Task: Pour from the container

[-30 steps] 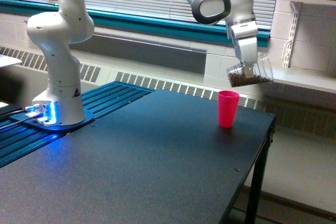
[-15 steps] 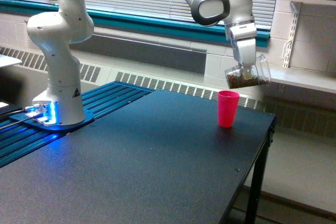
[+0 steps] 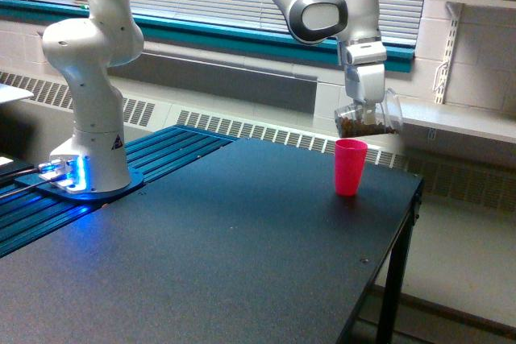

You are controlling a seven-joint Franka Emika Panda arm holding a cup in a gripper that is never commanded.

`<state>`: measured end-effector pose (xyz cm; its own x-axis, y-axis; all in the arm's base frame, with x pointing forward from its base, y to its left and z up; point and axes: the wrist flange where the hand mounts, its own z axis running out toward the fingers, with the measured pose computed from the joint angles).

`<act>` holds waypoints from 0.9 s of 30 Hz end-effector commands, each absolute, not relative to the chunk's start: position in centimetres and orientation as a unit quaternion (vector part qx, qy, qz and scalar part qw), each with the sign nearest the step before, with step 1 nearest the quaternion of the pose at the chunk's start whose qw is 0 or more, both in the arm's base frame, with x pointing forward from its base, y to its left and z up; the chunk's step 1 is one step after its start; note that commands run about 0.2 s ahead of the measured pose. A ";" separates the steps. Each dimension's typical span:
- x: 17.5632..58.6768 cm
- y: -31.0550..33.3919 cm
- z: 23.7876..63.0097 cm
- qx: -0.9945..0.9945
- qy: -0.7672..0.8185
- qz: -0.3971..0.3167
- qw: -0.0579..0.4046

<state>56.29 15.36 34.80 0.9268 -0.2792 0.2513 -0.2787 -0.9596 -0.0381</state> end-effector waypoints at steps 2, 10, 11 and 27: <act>54.3 18.9 35.3 -0.984 0.121 -0.130 -0.005; 52.7 21.3 35.2 -0.986 0.107 -0.128 -0.010; 52.5 21.6 35.2 -0.986 0.106 -0.128 -0.010; 48.9 24.8 33.2 -0.991 0.083 -0.105 -0.028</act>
<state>50.00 24.09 33.28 0.9647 -0.1507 0.2161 -0.1597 -0.9869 0.0248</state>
